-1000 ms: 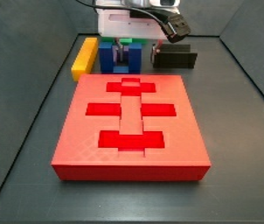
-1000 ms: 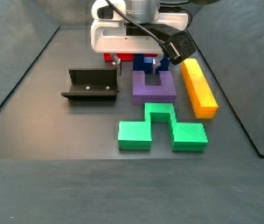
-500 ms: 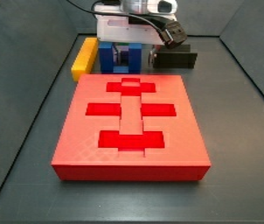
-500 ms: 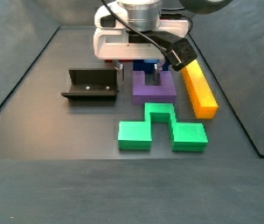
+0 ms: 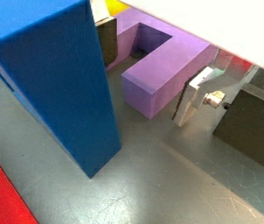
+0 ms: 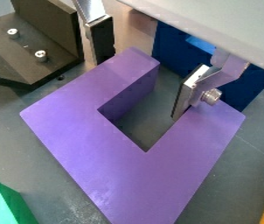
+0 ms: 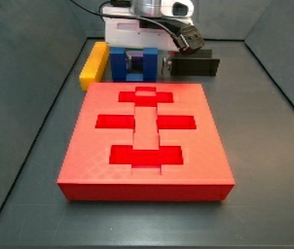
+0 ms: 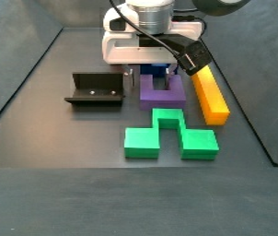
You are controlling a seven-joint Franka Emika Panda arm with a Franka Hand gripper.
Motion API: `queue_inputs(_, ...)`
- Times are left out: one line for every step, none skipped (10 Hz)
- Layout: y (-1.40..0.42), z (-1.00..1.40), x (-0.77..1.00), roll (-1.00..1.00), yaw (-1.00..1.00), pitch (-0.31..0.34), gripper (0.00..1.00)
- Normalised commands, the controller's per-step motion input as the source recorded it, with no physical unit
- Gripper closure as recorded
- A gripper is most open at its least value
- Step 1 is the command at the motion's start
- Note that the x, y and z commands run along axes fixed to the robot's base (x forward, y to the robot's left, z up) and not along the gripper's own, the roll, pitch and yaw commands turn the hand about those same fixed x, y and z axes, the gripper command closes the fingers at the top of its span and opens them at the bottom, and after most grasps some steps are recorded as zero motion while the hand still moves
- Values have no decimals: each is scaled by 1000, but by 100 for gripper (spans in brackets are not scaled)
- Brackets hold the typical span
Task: Pick up the purple object. Move up. Place the purple object on the fixture. Regrasp the purple object. Move to above the board. Insert the purple object.
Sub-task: Pick up the purple object.
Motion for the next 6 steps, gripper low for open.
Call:
queue_inputs(0, -163, 0, 0, 0, 0, 0)
queue_inputs(0, -103, 0, 0, 0, 0, 0)
queue_inputs(0, 0, 0, 0, 0, 0, 0)
queue_inputs(0, 0, 0, 0, 0, 0, 100)
queue_inputs(0, 0, 0, 0, 0, 0, 100)
queue_inputs(0, 0, 0, 0, 0, 0, 100)
